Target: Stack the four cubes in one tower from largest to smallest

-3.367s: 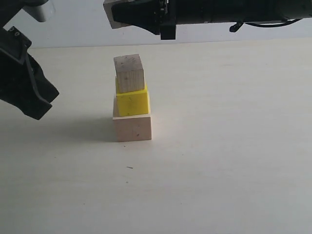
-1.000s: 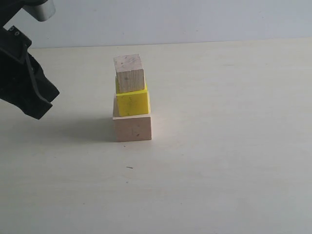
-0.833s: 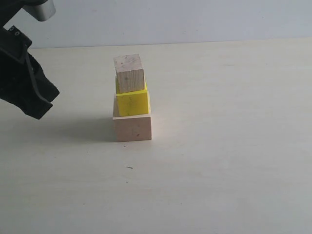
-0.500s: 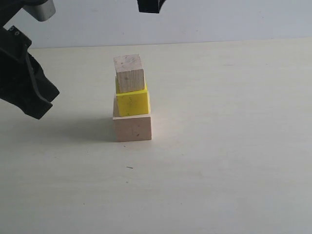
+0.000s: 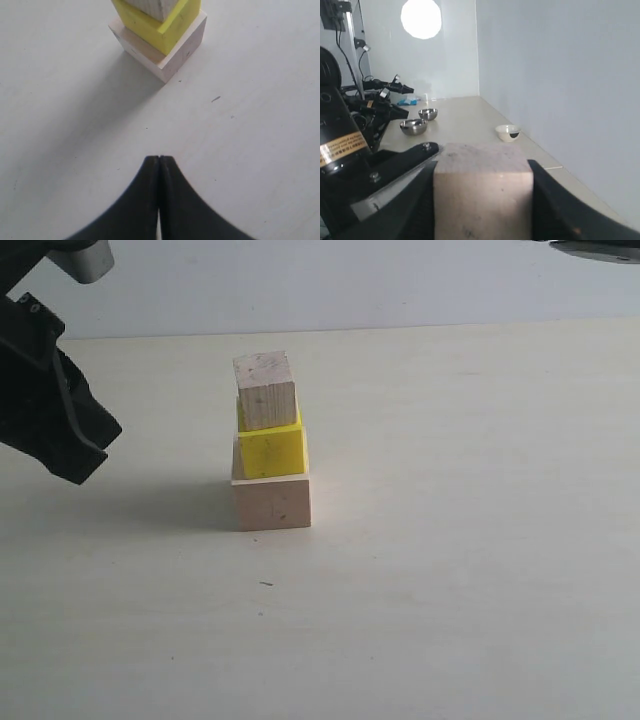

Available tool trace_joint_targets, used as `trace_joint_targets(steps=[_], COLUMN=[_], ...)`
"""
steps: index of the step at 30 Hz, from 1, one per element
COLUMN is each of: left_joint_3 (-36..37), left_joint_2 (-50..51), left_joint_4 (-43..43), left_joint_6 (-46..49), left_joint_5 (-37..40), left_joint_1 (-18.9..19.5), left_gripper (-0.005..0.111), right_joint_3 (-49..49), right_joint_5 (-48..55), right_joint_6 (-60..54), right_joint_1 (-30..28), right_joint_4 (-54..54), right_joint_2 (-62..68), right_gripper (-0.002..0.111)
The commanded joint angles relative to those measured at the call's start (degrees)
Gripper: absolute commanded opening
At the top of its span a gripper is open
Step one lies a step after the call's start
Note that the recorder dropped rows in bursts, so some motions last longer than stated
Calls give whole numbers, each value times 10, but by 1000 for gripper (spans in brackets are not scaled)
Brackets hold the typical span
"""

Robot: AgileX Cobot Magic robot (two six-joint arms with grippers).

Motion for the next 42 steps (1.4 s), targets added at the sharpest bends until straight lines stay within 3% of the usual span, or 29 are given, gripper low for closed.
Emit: trace_joint_targets(steps=[1, 17, 22, 29, 32, 42], left_joint_3=[1, 1, 1, 1, 1, 1], left_joint_2=[1, 1, 1, 1, 1, 1], left_joint_4=[0, 0, 0, 0, 0, 0], left_joint_6=[2, 2, 2, 2, 2, 2], left_joint_5=[-5, -5, -5, -5, -5, -5], left_joint_1=[2, 2, 2, 2, 2, 2], left_gripper=[0, 0, 0, 0, 0, 0], right_joint_3=[1, 1, 1, 1, 1, -35], right_joint_5=[-7, -2, -7, -117, -119, -119], right_joint_6=[-37, -59, -53, -53, -53, -49], right_joint_1=[-1, -3, -43, -122, -145, -148], right_joint_4=[-33, -140, -120, -72, -70, -88], right_joint_2=[3, 3, 11, 60, 93, 146], right_gripper=[0, 0, 0, 0, 0, 0])
